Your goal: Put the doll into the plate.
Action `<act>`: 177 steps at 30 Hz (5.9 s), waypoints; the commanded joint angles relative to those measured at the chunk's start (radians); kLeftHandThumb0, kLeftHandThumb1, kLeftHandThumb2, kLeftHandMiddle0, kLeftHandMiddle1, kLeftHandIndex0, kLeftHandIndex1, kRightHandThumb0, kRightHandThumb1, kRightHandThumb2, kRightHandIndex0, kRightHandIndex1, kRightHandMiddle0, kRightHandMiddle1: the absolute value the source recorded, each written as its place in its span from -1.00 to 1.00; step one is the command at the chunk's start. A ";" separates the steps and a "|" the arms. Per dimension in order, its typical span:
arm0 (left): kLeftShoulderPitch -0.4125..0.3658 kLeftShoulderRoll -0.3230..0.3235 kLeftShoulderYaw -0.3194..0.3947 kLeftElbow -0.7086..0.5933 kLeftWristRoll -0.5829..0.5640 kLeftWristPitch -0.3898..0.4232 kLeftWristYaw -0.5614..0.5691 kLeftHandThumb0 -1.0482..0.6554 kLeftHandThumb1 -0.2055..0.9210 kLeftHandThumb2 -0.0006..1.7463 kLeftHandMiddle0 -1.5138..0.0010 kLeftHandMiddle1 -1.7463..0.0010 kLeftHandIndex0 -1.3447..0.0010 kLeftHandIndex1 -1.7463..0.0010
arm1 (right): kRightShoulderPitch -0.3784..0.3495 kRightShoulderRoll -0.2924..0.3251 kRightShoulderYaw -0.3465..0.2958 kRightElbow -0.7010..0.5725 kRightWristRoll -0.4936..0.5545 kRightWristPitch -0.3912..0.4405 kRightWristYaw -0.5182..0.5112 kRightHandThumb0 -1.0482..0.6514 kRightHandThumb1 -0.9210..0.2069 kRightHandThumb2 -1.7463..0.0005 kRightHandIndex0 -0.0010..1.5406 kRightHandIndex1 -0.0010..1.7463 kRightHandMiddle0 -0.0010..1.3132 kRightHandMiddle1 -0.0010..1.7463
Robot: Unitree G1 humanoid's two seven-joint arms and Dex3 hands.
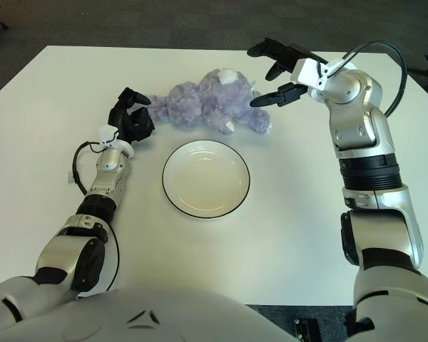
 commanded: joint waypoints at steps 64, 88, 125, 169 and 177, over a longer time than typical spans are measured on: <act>0.076 -0.035 -0.015 -0.005 0.000 -0.009 0.000 -0.23 0.44 0.09 -0.29 -1.00 0.42 -1.00 | -0.227 0.077 0.136 0.320 -0.037 -0.084 0.000 -0.48 -0.05 0.08 -0.47 0.76 -1.00 -0.21; 0.077 -0.038 -0.010 -0.007 -0.003 -0.007 0.003 -0.24 0.41 0.11 -0.30 -1.00 0.40 -1.00 | -0.131 0.082 0.102 0.147 -0.063 -0.044 -0.115 -0.67 -0.18 0.30 0.35 1.00 -1.00 -0.36; 0.088 -0.049 -0.021 -0.025 0.018 0.000 0.026 -0.25 0.37 0.15 -0.34 -1.00 0.38 -1.00 | -0.231 0.089 0.260 0.334 -0.239 -0.165 -0.139 -0.66 -0.24 0.33 -0.63 1.00 -1.00 -0.39; 0.093 -0.037 -0.009 -0.027 0.002 0.000 0.002 -0.24 0.38 0.14 -0.47 -1.00 0.38 -1.00 | 0.052 0.219 0.068 0.184 -0.171 -0.205 -0.612 -0.97 -1.00 0.41 -0.97 -0.97 -1.00 -0.55; 0.092 -0.034 -0.008 -0.023 0.006 -0.001 -0.003 -0.24 0.38 0.14 -0.48 -1.00 0.38 -1.00 | 0.044 0.257 0.008 0.207 -0.043 -0.168 -0.550 -1.00 -1.00 0.32 -0.85 -0.92 -1.00 -0.54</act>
